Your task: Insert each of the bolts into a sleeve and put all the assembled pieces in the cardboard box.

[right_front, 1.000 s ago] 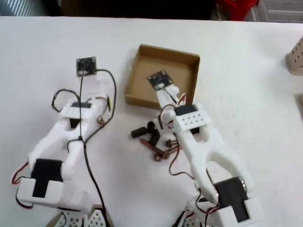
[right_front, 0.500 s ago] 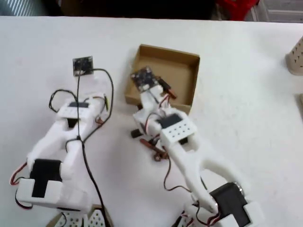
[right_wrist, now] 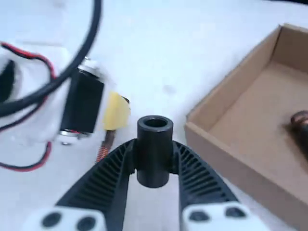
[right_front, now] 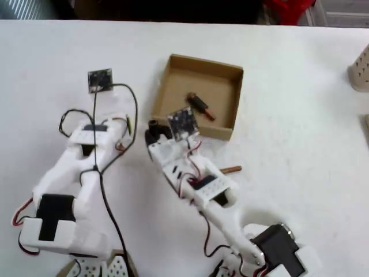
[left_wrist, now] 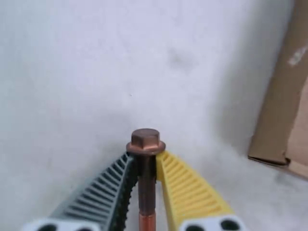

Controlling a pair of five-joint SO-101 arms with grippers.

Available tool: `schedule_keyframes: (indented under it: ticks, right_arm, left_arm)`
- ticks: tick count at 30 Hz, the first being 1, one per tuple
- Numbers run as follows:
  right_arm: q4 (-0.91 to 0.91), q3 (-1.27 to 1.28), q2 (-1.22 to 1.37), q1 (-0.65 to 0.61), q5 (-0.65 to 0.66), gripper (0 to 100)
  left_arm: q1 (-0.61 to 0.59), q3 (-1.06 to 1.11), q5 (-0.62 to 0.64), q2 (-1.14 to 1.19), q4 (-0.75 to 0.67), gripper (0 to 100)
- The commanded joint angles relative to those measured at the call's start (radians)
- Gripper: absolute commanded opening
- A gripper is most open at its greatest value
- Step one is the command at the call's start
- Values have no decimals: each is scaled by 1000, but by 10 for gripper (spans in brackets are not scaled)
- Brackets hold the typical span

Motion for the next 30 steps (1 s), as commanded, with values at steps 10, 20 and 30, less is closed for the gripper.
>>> schedule_keyframes:
  ticks: [10,20,30]
  right_arm:
    - [-489,141,-35,-61,-14,16]
    - [-963,166,355,-107,-9,16]
    - [-1124,172,484,-139,-9,16]
  left_arm:
    - [-39,-12,-9,-62,-51,20]
    - [-51,-3,-9,-61,-94,20]
    - [-79,-3,-15,-61,-109,20]
